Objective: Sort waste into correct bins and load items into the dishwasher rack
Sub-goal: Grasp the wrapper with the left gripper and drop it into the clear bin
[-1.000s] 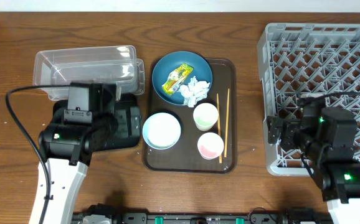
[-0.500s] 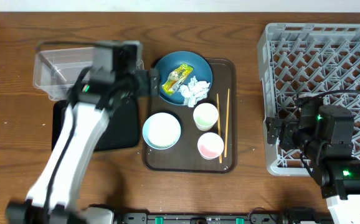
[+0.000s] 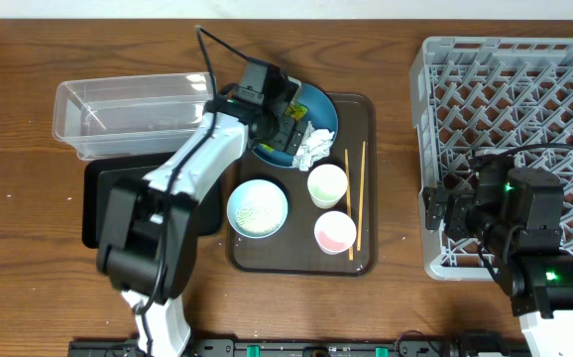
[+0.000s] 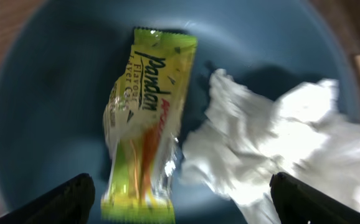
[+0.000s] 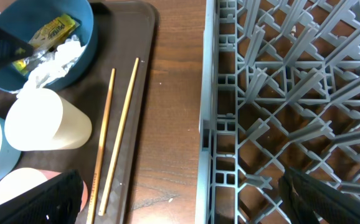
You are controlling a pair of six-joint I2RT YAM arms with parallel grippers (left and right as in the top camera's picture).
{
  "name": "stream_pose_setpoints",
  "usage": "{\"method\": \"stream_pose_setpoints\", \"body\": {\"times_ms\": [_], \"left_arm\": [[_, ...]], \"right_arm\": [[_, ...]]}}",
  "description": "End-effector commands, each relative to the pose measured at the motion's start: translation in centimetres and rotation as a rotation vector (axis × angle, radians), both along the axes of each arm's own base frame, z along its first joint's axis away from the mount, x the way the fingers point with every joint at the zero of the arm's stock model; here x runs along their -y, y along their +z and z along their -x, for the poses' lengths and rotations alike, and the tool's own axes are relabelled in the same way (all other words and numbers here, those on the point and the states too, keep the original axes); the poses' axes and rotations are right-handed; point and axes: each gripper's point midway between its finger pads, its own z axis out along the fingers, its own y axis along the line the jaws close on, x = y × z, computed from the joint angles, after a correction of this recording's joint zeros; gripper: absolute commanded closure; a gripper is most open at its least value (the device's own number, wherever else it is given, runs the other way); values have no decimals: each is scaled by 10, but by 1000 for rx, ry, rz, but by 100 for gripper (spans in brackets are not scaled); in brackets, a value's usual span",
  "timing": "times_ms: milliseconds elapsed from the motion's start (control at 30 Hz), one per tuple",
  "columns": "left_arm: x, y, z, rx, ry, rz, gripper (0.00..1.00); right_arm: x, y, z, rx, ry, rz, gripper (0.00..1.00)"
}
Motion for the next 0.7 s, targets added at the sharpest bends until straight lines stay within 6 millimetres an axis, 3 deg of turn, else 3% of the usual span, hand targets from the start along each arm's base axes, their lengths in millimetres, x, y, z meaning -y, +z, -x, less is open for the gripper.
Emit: {"method": "stream_pose_setpoints", "body": {"times_ms": [0,233,300,367,667], "left_arm": [[-3,-14,-15,34,-9,-42,7],[-11,-43,-22,23,17,-100,7],[-13,-50,-21,13,21,-113,12],[-13,-51,-21,9,21,-115,22],[-13,-42,-22,22,26,-107,94]], "right_arm": [[-2,9,-1,19,8,-6,1],[-3,8,0,12,8,-6,1],[-3,8,0,12,8,-6,1],[-2,8,0,12,8,-6,1],[-3,8,0,12,8,-6,1]]}}
